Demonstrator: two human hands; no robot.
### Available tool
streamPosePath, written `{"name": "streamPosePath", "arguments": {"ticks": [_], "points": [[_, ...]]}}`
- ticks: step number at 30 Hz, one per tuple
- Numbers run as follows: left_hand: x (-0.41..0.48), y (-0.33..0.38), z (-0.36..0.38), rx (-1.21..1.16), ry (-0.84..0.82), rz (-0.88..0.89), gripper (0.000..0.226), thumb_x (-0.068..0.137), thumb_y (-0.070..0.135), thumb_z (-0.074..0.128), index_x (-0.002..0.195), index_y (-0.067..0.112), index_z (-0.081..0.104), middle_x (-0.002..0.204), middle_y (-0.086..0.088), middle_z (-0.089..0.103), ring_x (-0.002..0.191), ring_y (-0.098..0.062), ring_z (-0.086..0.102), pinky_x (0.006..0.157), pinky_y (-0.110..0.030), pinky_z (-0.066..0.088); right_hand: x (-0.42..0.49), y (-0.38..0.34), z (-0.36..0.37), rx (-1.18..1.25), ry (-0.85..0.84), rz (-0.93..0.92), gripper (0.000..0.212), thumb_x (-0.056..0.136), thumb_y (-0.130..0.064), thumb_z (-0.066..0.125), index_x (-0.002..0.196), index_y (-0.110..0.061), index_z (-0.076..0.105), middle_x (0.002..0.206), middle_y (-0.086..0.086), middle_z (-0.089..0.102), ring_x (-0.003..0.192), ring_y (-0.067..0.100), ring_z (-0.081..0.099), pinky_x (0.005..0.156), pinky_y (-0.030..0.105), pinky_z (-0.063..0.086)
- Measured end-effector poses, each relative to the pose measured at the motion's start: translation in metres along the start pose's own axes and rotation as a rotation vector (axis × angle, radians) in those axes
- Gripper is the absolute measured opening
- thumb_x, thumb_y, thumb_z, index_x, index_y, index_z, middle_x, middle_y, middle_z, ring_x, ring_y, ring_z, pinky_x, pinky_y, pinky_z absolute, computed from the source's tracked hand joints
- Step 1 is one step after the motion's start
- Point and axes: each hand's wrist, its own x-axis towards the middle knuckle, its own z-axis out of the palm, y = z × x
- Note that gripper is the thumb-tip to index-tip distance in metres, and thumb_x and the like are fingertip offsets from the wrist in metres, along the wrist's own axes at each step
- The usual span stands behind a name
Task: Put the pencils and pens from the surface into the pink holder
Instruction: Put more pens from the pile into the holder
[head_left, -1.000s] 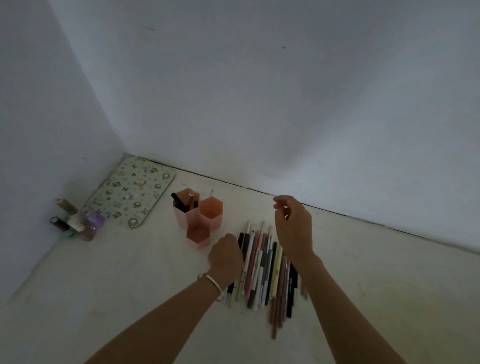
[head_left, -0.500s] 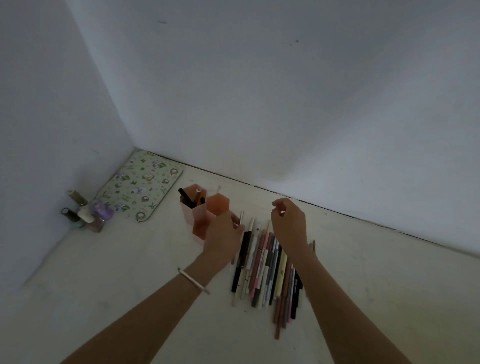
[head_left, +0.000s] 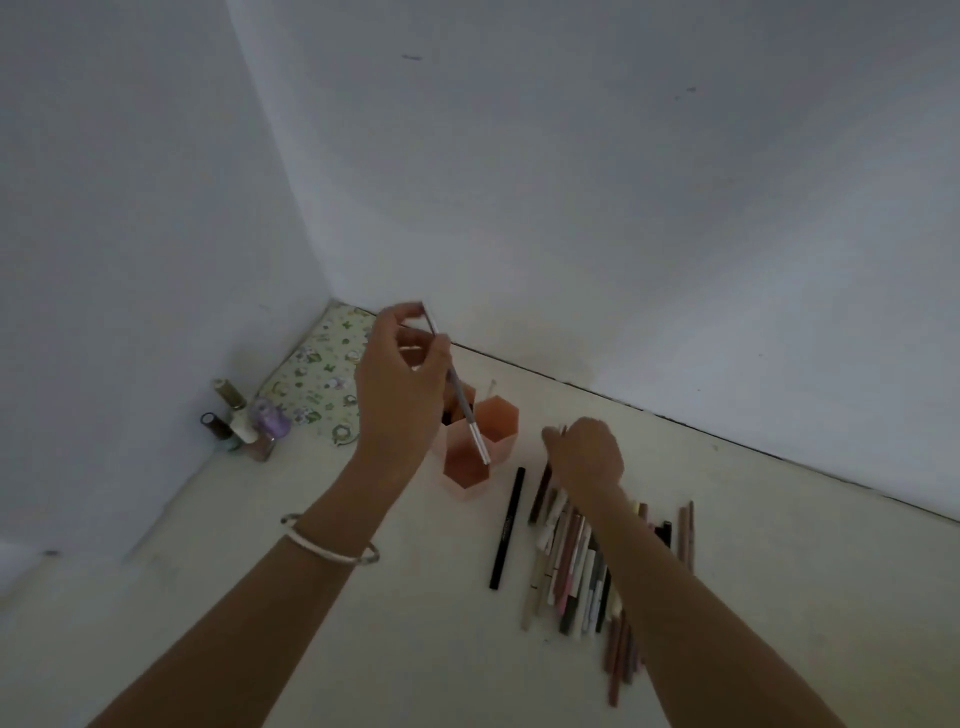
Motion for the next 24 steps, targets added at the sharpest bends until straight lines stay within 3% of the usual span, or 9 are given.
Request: {"name": "streamPosePath", "arguments": {"ticks": [4,7,10,14,17,20,24], "points": [[0.02,-0.007,-0.01,-0.015,0.171,0.122,0.04,0.093,0.011,0.059,0.129,0.024,0.051,0.084,0.007,0.062,0.076,-0.017,0.068,0.071,-0.027,0.058,0.015,-0.023,-0.056,0.518,0.071,0.0,0.023,0.095,-0.022,0.045,0.082,-0.004,0.05,0.08,0.02,0.065,0.066,0.028,0.061,0.057,0.029,0.041],[0.027,-0.018,-0.009,0.032,0.217,0.191,0.041,0.093,0.01,0.058,0.13,0.024,0.05,0.085,0.008,0.061,0.08,-0.014,0.065,0.073,-0.013,0.051,0.008,-0.043,-0.09,0.918,0.1,-0.081,0.01,0.098,-0.014,0.044,0.101,-0.008,0.05,0.079,0.019,0.069,0.051,0.016,0.054,0.049,0.025,0.041],[0.026,-0.032,-0.002,0.099,0.167,0.228,0.037,0.093,0.008,0.057,0.127,0.022,0.051,0.085,0.008,0.06,0.081,-0.01,0.063,0.072,-0.008,0.048,-0.009,-0.058,-0.104,1.102,0.198,-0.207,0.022,0.099,-0.011,0.042,0.12,-0.017,0.04,0.077,0.012,0.068,0.054,0.013,0.054,0.052,0.021,0.044],[0.015,-0.058,0.003,0.31,0.014,0.252,0.027,0.095,0.012,0.056,0.121,0.017,0.057,0.096,0.001,0.063,0.09,-0.015,0.061,0.081,-0.022,0.051,-0.03,-0.067,-0.095,1.128,0.319,-0.305,0.019,0.101,-0.012,0.04,0.118,-0.019,0.038,0.082,0.009,0.071,0.061,0.015,0.057,0.062,0.027,0.046],[0.008,-0.068,0.002,0.524,-0.008,0.287,0.018,0.094,0.022,0.058,0.103,0.011,0.071,0.106,-0.004,0.065,0.105,-0.021,0.056,0.09,-0.032,0.048,-0.038,-0.071,-0.078,1.113,0.338,-0.352,0.016,0.101,-0.014,0.041,0.115,-0.02,0.039,0.084,0.005,0.073,0.063,0.014,0.06,0.064,0.028,0.048],[0.008,-0.067,-0.006,0.454,0.067,0.299,0.019,0.097,0.014,0.052,0.1,0.008,0.07,0.101,-0.005,0.067,0.1,-0.023,0.057,0.09,-0.027,0.04,-0.045,-0.078,-0.061,1.079,0.337,-0.429,0.017,0.101,-0.015,0.043,0.114,-0.025,0.038,0.085,0.001,0.073,0.064,0.01,0.064,0.063,0.021,0.052],[0.016,-0.061,-0.018,0.303,0.124,0.191,0.025,0.097,0.015,0.043,0.102,0.012,0.067,0.097,0.004,0.063,0.095,-0.02,0.06,0.086,-0.034,0.046,-0.053,-0.088,-0.038,0.886,0.308,-0.558,0.02,0.1,-0.021,0.043,0.111,-0.036,0.037,0.083,-0.005,0.07,0.059,0.01,0.061,0.053,0.018,0.05]]}}
